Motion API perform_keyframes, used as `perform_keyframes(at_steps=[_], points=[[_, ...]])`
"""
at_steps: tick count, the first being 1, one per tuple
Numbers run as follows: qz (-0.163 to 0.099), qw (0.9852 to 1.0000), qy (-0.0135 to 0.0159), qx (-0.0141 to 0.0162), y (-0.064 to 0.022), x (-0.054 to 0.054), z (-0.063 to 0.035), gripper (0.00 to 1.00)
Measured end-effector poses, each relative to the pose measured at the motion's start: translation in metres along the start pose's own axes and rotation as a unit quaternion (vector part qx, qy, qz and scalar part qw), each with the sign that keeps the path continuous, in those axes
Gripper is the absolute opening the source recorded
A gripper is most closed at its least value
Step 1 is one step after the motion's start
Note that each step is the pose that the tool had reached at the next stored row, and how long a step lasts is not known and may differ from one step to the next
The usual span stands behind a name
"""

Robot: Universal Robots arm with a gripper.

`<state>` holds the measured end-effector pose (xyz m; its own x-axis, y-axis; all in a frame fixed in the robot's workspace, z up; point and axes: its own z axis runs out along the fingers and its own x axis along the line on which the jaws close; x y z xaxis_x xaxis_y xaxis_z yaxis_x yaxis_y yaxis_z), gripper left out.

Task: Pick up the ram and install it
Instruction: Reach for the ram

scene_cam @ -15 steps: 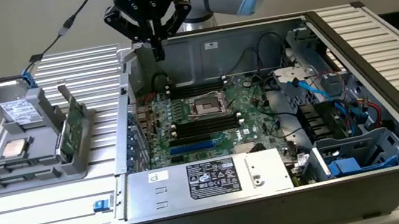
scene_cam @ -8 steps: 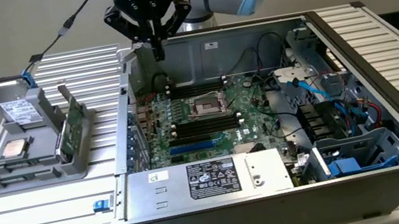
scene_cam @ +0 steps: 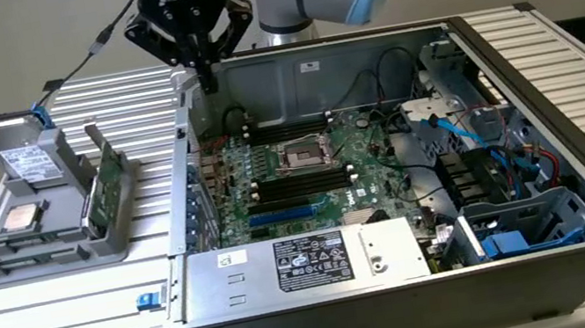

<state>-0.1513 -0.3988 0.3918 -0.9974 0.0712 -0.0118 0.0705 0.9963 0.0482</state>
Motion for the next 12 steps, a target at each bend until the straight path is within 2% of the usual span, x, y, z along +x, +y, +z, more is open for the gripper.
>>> perform_keyframes(at_steps=[12], points=[[0.0, 1.0, 0.0003, 0.0, -0.004, 0.055, 0.0028, 0.11]])
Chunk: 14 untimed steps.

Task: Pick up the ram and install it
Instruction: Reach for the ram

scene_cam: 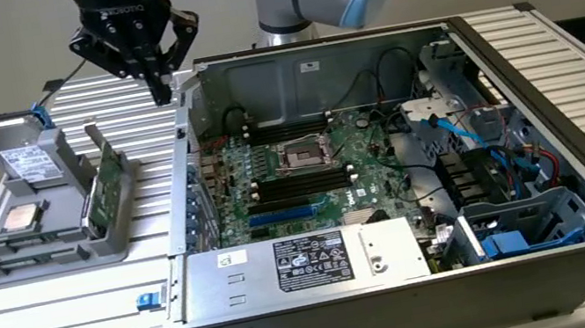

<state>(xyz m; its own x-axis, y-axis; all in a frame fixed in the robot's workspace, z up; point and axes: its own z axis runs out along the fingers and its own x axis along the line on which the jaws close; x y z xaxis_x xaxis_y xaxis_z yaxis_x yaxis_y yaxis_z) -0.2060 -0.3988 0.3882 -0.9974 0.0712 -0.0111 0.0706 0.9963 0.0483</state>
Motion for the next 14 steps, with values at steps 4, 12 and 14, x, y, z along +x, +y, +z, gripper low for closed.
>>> perform_keyframes(at_steps=[4, 12, 14], points=[[0.0, 1.0, 0.0003, 0.0, -0.0014, 0.018, 0.0019, 0.11], [0.0, 1.0, 0.004, 0.0003, -0.0043, 0.055, 0.0078, 0.11], [0.0, 1.0, 0.0059, 0.0004, -0.005, 0.063, 0.0096, 0.11]])
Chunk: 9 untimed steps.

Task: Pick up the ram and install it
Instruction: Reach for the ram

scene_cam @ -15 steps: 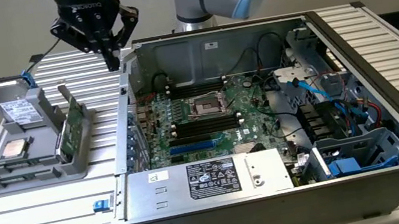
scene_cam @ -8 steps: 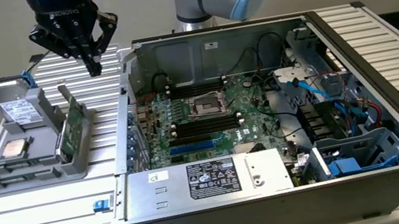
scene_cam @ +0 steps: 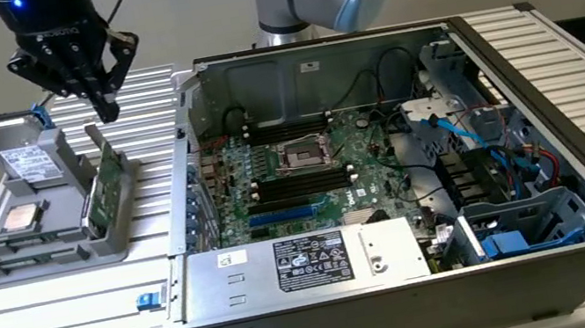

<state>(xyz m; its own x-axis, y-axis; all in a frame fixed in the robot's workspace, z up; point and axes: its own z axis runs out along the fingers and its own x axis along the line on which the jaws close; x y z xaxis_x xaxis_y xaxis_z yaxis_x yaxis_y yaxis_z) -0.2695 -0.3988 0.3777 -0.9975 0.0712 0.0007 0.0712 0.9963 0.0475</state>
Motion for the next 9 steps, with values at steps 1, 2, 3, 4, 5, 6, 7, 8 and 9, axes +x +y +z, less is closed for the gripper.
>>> perform_keyframes(at_steps=[1, 2, 3, 4, 5, 6, 7, 8, 9], points=[[0.0, 1.0, 0.0009, 0.0001, -0.0004, 0.005, 0.001, 0.11], [0.0, 1.0, 0.0017, 0.0002, -0.0008, 0.009, 0.0021, 0.11], [0.0, 1.0, 0.0023, 0.0002, -0.0011, 0.014, 0.0031, 0.11], [0.0, 1.0, 0.0031, 0.0003, -0.0015, 0.018, 0.0041, 0.11], [0.0, 1.0, 0.0038, 0.0003, -0.0019, 0.023, 0.0052, 0.11], [0.0, 1.0, 0.0044, 0.0003, -0.0022, 0.027, 0.0063, 0.11], [0.0, 1.0, 0.0051, 0.0004, -0.0026, 0.032, 0.0073, 0.11], [0.0, 1.0, 0.0057, 0.0005, -0.003, 0.036, 0.0084, 0.11], [0.0, 1.0, 0.0064, 0.0005, -0.0034, 0.041, 0.0096, 0.11]])
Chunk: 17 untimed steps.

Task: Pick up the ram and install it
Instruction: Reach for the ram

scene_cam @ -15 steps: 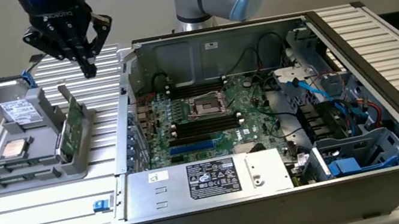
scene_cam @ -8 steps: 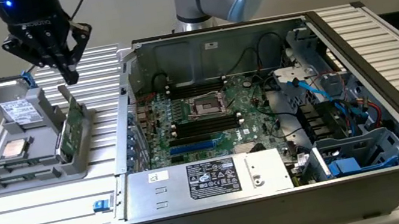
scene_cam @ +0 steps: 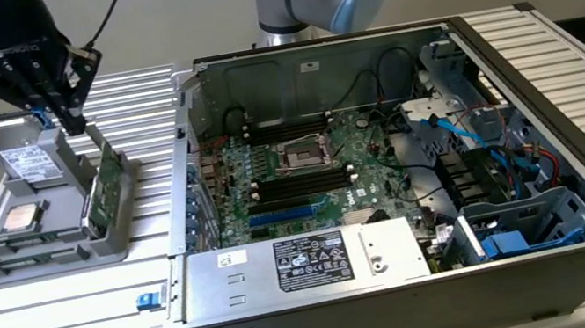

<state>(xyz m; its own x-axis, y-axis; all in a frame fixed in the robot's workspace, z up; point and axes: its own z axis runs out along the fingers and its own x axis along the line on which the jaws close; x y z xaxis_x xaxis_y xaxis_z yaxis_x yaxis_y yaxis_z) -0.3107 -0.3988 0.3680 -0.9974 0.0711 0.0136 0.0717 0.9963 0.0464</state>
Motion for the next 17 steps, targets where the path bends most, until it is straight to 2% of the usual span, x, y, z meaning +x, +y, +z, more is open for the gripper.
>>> perform_keyframes(at_steps=[5, 14, 17], points=[[0.0, 1.0, 0.0035, 0.0002, -0.0018, 0.022, 0.0055, 0.11], [0.001, 0.9999, 0.0117, 0.0008, -0.0052, 0.063, 0.0152, 0.11], [0.001, 0.9999, 0.0152, 0.0011, -0.0066, 0.076, 0.0197, 0.11]])
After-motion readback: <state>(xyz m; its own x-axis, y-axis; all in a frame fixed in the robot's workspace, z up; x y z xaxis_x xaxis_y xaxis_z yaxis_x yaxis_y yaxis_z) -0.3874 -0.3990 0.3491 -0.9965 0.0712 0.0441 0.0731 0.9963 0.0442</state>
